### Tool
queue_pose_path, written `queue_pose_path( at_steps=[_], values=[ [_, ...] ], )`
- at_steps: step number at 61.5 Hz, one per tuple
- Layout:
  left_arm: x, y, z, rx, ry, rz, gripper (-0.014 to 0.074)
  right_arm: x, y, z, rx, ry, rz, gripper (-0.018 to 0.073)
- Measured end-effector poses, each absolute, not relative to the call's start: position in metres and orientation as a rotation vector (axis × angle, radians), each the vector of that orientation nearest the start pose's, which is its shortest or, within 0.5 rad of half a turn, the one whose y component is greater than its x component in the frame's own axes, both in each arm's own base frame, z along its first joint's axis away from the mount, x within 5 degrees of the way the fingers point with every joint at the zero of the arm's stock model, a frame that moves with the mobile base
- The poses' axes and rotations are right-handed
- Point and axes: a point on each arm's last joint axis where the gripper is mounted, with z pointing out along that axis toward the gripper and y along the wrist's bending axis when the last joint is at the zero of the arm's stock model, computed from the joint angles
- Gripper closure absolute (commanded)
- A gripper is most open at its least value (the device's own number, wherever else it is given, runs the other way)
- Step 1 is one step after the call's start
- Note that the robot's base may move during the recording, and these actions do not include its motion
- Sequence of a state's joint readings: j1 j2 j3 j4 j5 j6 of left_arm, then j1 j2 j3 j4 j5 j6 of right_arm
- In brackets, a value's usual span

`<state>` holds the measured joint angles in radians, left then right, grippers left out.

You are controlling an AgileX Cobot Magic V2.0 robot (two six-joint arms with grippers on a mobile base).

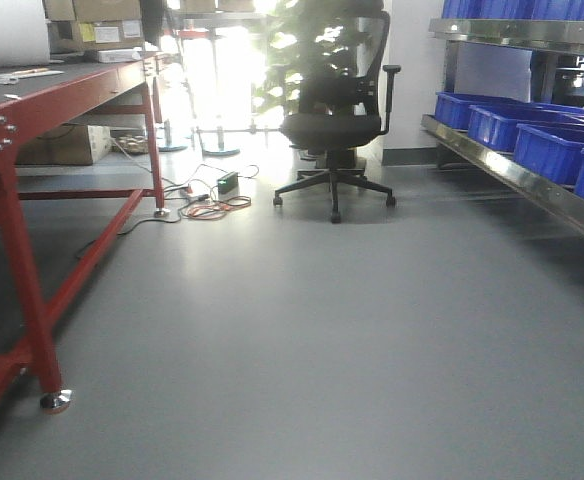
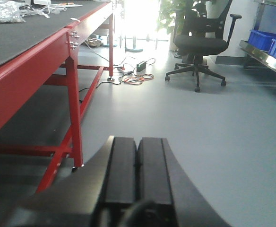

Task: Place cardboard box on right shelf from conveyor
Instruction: 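Drive the base away from the conveyor toward the blue-bin shelf rack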

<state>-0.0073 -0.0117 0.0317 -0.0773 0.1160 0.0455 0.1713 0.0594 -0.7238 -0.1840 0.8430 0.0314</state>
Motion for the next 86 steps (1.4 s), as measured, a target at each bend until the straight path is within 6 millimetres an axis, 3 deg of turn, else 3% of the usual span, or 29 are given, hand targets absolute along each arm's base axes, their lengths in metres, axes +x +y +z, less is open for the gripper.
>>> queue_pose_path(
  at_steps=[86],
  values=[
    [0.0567,-0.0024,0.1926,0.003,1.619,-0.052,0.0713,-0.0191,-0.0159,0.358,-0.113,1.649,-0.053,0.0357]
  ],
)
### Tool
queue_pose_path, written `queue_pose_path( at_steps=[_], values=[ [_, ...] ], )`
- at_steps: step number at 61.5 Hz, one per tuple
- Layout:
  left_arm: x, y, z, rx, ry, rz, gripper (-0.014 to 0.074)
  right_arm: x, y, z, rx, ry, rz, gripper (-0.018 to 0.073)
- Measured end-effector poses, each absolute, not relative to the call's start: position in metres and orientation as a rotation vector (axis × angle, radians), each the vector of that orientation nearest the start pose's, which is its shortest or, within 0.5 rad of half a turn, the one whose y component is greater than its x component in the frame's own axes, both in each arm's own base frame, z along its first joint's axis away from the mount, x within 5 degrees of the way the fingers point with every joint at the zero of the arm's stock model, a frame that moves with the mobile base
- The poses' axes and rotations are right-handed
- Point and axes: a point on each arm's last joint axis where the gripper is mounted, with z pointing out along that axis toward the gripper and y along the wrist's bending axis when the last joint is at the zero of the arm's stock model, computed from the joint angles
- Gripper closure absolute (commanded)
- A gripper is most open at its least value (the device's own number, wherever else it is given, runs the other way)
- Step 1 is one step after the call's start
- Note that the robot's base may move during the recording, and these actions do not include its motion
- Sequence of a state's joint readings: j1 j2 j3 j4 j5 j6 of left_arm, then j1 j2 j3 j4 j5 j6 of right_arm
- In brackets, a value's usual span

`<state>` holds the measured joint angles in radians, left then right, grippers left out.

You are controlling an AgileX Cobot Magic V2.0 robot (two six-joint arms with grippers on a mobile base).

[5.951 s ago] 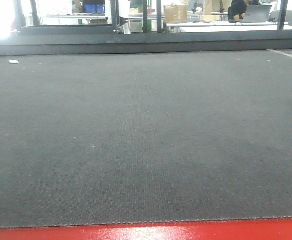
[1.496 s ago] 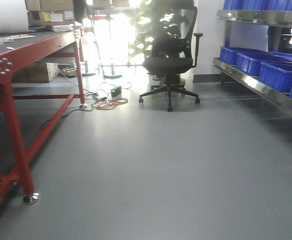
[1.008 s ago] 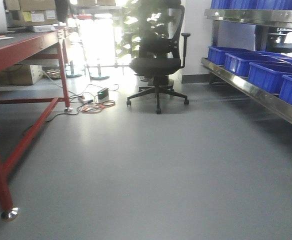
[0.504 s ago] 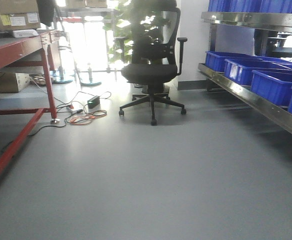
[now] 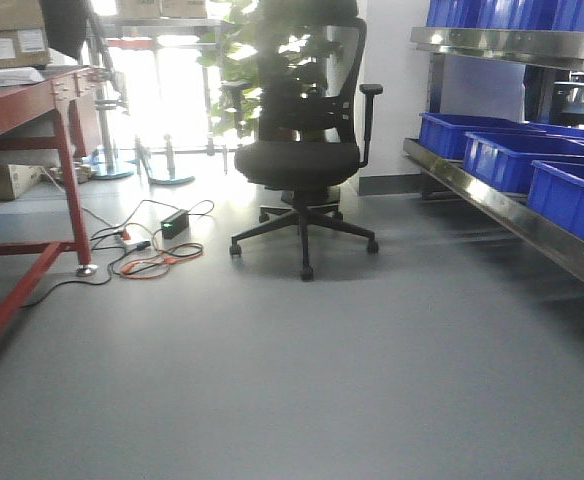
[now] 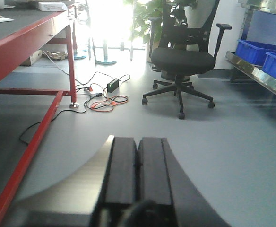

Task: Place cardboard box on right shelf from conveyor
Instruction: 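Drive the base away from the conveyor toward the blue-bin shelf rack, then approach the steel shelf rack holding the box in the right gripper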

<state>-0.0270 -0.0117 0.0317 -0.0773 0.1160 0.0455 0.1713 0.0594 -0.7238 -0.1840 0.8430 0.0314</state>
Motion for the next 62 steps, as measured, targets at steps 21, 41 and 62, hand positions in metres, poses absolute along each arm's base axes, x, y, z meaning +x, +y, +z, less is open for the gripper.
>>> queue_pose_path(
  at_steps=[21,41,62],
  values=[
    [0.0567,-0.0024,0.1926,0.003,1.619,-0.052,0.0713,-0.0191,-0.0159,0.358,-0.113,1.649,-0.053,0.0357],
    [0.0567,-0.0024,0.1926,0.003,1.619,-0.052,0.0713,-0.0191,-0.0159,0.358,-0.113,1.649,-0.053,0.0357],
    [0.0567,-0.0024,0.1926,0.003,1.619,-0.052,0.0713,-0.0191,-0.0159,0.358,-0.113,1.649,-0.053,0.0357]
  ],
)
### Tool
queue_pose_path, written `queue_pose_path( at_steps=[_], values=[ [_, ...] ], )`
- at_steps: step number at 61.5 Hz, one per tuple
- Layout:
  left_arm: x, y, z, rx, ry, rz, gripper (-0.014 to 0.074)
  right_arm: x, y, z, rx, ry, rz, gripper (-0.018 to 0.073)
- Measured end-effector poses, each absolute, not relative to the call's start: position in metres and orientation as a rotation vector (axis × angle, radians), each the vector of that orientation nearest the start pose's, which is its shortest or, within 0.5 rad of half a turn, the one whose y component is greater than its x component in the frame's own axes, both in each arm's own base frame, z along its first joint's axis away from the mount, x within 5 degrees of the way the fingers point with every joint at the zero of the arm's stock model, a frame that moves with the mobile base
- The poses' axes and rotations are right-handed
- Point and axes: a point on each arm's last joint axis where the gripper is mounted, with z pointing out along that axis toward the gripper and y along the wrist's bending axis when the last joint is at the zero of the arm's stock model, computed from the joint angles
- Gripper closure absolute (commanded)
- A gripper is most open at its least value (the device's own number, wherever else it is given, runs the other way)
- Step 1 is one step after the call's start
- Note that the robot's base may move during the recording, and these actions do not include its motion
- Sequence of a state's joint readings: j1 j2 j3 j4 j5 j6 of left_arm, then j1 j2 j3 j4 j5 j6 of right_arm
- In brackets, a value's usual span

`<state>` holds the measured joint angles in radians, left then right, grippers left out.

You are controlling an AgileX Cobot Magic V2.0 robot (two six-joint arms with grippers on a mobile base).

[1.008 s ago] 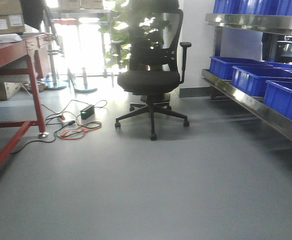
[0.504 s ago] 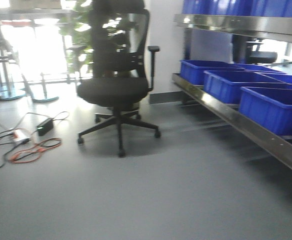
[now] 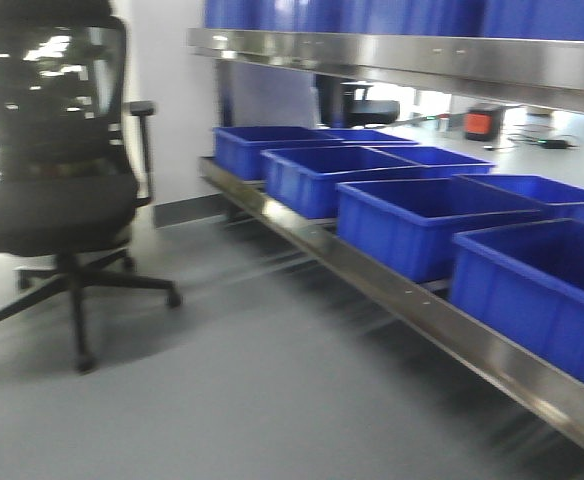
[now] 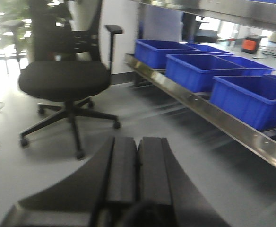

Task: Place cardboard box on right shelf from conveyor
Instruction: 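Approach the steel shelf rack holding the box in the right gripper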

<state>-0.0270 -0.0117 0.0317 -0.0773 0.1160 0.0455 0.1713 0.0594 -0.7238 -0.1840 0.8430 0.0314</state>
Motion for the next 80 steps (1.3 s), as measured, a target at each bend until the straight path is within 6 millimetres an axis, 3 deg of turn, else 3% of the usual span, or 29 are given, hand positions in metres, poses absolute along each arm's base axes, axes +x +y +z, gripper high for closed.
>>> queue_pose_path(
  at_steps=[80],
  values=[
    [0.0567,-0.0024,0.1926,0.003,1.619,-0.052,0.0713,-0.0191,-0.0159,0.358,-0.113,1.649,-0.053,0.0357]
  ],
)
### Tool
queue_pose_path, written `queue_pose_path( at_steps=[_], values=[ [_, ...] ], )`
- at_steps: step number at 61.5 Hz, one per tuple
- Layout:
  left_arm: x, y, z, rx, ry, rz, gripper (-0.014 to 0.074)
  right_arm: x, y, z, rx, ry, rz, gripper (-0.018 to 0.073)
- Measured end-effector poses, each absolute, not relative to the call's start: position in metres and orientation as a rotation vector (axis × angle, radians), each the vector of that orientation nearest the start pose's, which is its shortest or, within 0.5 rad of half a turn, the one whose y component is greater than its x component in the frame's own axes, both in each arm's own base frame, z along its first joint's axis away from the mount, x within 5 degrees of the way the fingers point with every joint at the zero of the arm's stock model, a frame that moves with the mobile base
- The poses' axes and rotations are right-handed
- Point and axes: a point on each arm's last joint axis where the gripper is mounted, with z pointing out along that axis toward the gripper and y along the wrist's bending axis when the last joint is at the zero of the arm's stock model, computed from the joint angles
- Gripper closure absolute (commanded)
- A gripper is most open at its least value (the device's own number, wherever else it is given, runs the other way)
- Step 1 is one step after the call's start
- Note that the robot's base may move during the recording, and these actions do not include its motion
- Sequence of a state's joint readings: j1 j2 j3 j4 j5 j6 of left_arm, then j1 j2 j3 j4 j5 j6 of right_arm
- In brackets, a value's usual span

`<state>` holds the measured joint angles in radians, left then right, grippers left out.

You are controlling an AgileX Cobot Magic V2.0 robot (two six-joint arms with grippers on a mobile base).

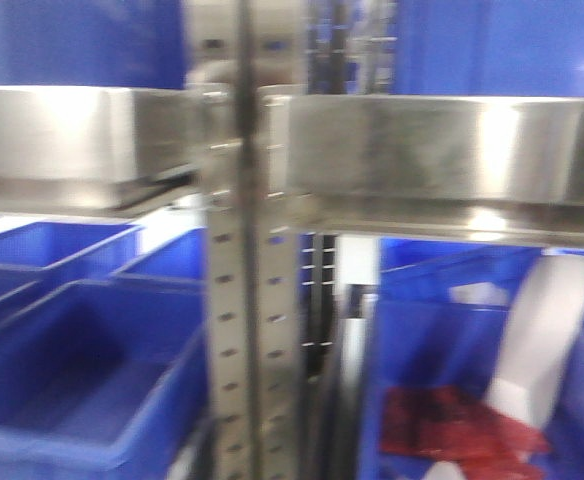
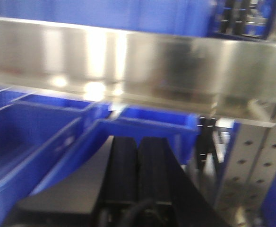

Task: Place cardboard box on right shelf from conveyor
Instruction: 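Approach the steel shelf rack holding the box in the right gripper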

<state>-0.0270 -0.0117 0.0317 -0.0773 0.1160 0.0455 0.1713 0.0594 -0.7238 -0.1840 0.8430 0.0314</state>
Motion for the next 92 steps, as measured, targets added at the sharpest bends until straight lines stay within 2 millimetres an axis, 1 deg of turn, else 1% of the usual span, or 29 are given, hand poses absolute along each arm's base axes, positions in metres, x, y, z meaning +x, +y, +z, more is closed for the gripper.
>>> queue_pose_path(
  at_steps=[92],
  values=[
    [0.0567,-0.0024,0.1926,0.003,1.619,-0.052,0.0713,-0.0191,-0.0159,0.358,-0.113,1.649,-0.053,0.0357]
  ],
)
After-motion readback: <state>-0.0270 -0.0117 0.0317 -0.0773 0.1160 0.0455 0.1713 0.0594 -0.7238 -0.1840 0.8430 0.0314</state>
